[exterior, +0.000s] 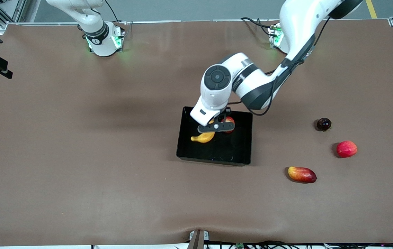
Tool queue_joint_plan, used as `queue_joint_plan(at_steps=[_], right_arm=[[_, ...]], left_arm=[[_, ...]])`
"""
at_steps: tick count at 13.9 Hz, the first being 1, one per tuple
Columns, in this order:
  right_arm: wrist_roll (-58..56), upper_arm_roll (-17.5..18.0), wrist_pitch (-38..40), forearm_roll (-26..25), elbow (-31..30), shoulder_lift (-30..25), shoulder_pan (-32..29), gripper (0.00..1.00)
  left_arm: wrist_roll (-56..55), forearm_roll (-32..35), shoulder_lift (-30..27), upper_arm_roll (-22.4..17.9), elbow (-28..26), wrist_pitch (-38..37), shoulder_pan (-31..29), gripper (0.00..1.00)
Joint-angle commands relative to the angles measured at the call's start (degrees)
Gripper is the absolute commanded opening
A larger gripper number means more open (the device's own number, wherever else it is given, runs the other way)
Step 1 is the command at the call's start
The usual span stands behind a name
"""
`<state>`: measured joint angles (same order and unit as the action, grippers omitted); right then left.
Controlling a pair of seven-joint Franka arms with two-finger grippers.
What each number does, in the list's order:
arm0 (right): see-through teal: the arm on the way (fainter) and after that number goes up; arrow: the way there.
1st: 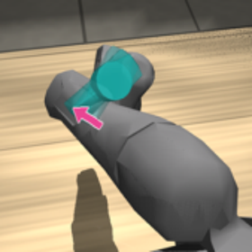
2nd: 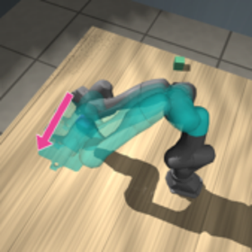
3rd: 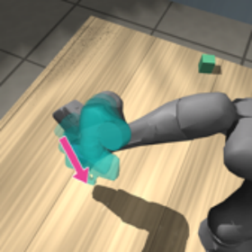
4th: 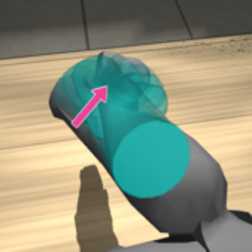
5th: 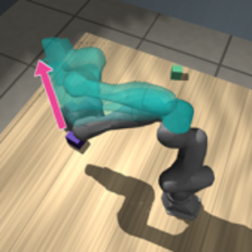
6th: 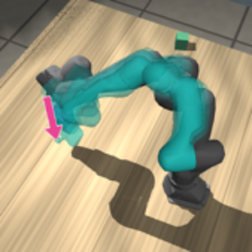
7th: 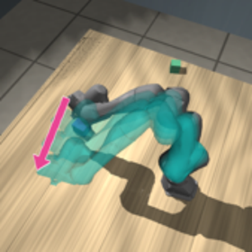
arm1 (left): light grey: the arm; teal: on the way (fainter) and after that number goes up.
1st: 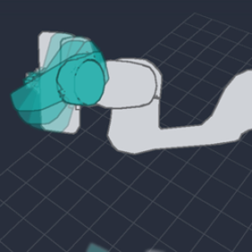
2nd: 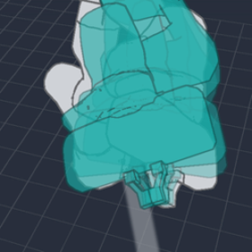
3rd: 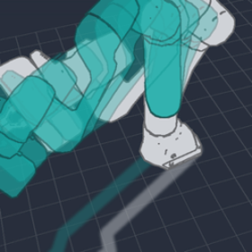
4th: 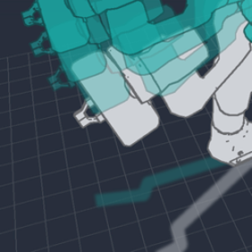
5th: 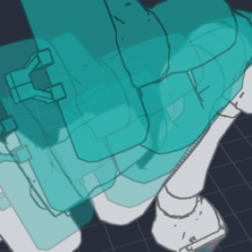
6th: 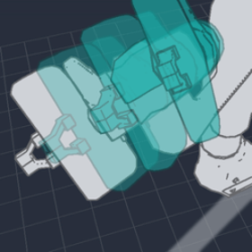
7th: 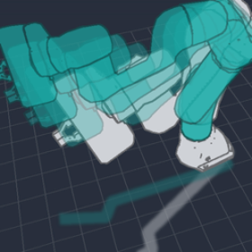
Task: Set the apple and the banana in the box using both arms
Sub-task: 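Lift the banana and carry it over the box with the left gripper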
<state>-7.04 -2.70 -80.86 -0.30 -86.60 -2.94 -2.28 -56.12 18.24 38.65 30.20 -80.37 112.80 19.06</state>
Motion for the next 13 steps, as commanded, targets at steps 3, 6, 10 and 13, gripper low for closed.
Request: queue_joint_plan(at_steps=[3,6,10,13], right_arm=[[-0.3,0.8,-0.2,-0.8,-0.2,-0.4,-1.0,1.0],[-0.3,0.7,-0.2,-0.8,-0.2,-0.4,-1.0,1.0],[-0.3,0.7,-0.2,-0.8,-0.2,-0.4,-1.0,1.0],[-0.3,0.7,-0.2,-0.8,-0.2,-0.4,-1.0,1.0]], left_arm=[[0.9,0.7,3.2,-7.5,3.1,0.8,7.1,0.0],[4.9,0.7,4.8,-8.0,3.2,0.9,7.1,0.0],[5.9,0.7,6.2,-8.2,3.2,0.9,7.3,0.0],[5.9,0.7,7.6,-8.3,3.3,1.2,7.3,0.0]])
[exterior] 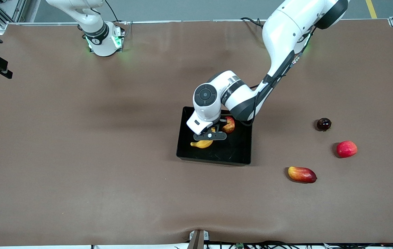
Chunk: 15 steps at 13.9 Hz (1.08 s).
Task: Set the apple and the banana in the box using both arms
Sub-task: 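Lift the banana and carry it over the box with the left gripper, then lower the banana into the box and open the left gripper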
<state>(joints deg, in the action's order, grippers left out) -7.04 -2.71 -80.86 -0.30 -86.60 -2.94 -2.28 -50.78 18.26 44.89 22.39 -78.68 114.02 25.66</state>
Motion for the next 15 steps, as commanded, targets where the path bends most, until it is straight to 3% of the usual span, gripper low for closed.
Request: queue_joint_plan(at_steps=[1,8,9,11,15], right_arm=[[-0.3,0.7,-0.2,-0.8,-0.2,-0.4,-0.9,1.0],[-0.3,0.7,-0.2,-0.8,-0.2,-0.4,-1.0,1.0],[-0.3,0.8,-0.3,-0.8,-0.2,-0.3,-1.0,1.0],[-0.3,0.7,-0.2,-0.8,-0.2,-0.3,-1.0,1.0],[-0.3,0.7,-0.3,-0.8,-0.2,-0.3,-1.0,1.0]], left_arm=[[0.6,0.8,1.9,-0.5,1.5,0.9,0.7,0.0],[0.7,0.8,4.1,-3.6,1.6,6.5,3.5,0.0],[0.8,0.8,4.1,-4.4,1.5,6.5,4.0,0.29],[0.7,0.8,4.1,-4.7,1.4,6.5,4.0,1.0],[2.3,2.3,-0.2,-5.9,1.6,5.3,2.6,1.0]])
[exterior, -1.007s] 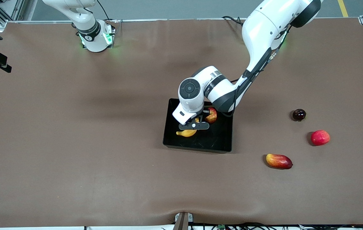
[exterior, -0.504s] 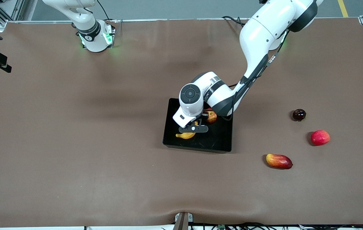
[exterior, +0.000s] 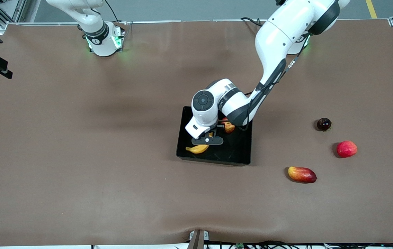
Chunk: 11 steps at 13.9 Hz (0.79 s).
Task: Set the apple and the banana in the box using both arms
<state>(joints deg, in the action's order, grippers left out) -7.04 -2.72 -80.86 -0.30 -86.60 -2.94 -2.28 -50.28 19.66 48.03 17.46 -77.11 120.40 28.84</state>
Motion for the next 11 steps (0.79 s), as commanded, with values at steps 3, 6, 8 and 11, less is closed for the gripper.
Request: queue_joint_plan(at_steps=[3,6,8,11], right_arm=[[-0.3,0.7,-0.3,-0.8,-0.2,-0.3,-1.0,1.0],[-0.3,0.7,-0.3,-0.8,-0.2,-0.3,-1.0,1.0],[-0.3,0.7,-0.2,-0.8,-0.2,-0.3,-1.0,1.0],[-0.3,0.7,-0.2,-0.8,-0.2,-0.2,-1.0,1.0]], left_arm=[[5.8,-0.1,-10.7,-0.6,0.0,-6.0,-6.2,1.0],[13.9,-4.7,-19.7,-0.9,-0.5,-11.0,-13.5,1.0],[17.7,-4.8,-24.1,-0.9,-0.4,-14.9,-17.7,1.0],[24.3,-9.6,-28.9,-0.7,-0.4,-19.0,-26.1,1.0]])
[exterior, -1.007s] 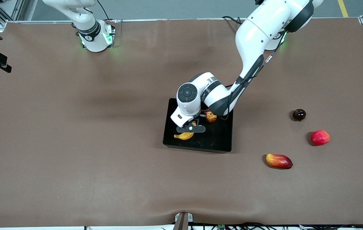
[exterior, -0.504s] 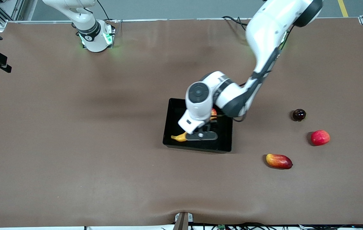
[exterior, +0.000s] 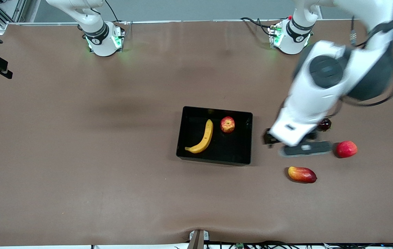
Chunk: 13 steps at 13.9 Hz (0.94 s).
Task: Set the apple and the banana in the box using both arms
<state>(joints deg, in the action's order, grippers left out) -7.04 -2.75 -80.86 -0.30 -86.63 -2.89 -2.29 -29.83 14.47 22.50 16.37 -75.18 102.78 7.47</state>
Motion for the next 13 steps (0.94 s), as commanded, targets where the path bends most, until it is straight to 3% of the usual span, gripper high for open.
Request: queue_joint_plan(at_steps=[1,4,7,11,13], right_arm=[[-0.3,0.7,-0.2,-0.8,-0.2,-0.3,-1.0,1.0],[-0.3,0.6,-0.2,0.4,-0.2,-0.3,-1.3,1.0],[-0.4,0.5,0.0,2.4,-0.3,-0.3,-3.4,1.0],[-0.3,0.5,0.1,2.4,-0.3,-0.3,-3.2,1.0],[-0.3,0.5,0.0,2.4,-0.3,-0.3,-3.2,1.0]], left_arm=[[7.4,-9.2,-4.4,0.4,-2.3,-1.6,-8.0,1.0],[13.0,-11.3,-8.8,0.2,-2.5,-6.4,-14.2,1.0],[13.5,-11.2,-12.4,-0.2,-2.8,-12.9,-15.7,1.0],[13.5,-11.1,-16.3,0.2,-5.6,-14.5,-16.3,1.0],[15.5,-11.0,-20.2,0.2,-10.2,-11.9,-16.4,1.0]])
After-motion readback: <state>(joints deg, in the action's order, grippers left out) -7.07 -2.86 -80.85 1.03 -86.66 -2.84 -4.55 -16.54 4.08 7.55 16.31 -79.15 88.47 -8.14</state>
